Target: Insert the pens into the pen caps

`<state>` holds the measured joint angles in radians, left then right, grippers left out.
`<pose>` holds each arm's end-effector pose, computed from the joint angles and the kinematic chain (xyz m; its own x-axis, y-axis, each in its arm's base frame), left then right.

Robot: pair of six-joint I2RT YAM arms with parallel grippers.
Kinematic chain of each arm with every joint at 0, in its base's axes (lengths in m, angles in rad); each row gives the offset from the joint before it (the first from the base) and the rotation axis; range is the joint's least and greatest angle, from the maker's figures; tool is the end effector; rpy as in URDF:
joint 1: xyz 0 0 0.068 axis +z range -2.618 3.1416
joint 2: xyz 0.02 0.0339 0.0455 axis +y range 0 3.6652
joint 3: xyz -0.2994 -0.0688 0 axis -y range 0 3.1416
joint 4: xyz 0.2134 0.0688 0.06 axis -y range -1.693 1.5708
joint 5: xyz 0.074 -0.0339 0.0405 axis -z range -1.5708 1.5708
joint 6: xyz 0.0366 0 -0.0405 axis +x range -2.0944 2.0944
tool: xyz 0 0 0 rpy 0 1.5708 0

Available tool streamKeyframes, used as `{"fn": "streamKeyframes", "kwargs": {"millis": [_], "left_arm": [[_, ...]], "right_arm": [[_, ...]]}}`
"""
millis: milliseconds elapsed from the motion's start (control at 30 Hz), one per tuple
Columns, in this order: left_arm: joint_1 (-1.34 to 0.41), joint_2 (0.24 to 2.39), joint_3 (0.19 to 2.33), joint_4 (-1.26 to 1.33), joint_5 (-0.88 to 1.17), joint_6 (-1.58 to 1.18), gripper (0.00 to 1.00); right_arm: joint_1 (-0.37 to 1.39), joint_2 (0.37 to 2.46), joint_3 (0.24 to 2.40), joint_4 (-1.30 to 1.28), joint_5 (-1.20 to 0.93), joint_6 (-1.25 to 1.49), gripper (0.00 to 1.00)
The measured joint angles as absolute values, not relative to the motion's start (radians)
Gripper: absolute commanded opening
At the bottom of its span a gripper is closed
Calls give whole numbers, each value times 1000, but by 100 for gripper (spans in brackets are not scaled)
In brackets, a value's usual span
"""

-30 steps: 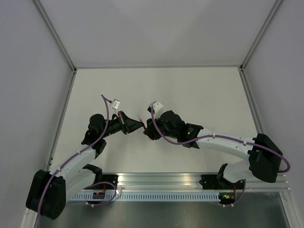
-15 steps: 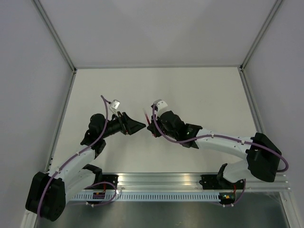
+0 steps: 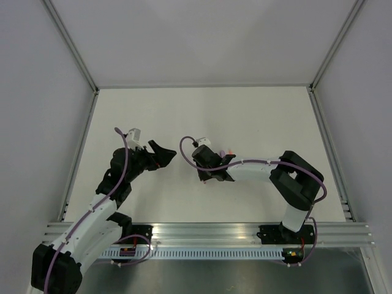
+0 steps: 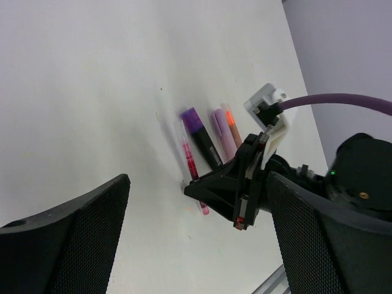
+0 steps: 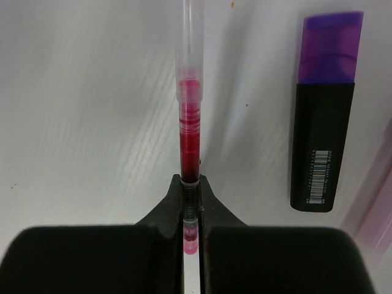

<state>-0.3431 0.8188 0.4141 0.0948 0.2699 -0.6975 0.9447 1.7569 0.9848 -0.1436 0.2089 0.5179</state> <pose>0.1279 -0.0561 0.2700 -0.5820 -0.4495 -0.6777 0.2473 0.6961 -0.6740 0.2037 0.2687 0.2148 -0.7595 -0.2238 -0.6108 -0.3944 0.9051 0.1587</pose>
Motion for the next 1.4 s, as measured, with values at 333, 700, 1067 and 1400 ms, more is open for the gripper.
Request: {"fn": "streamKeyframes", "kwargs": {"millis": [333,700,1067,1400], "left_arm": [[-343,665,406,75,135,-690,96],[-343,707,406,47,131,-689,96],[-343,762,405,87,209,-658,100],[-361,843,407,152,373,-600,100]], "right_arm": [[894,1803,1026,-183,217,564,30],[876,1811,1048,-215,225,568,37],[872,1480,1073,-330,286,517,95],[851,1037,730,-184,585,555,98]]}}
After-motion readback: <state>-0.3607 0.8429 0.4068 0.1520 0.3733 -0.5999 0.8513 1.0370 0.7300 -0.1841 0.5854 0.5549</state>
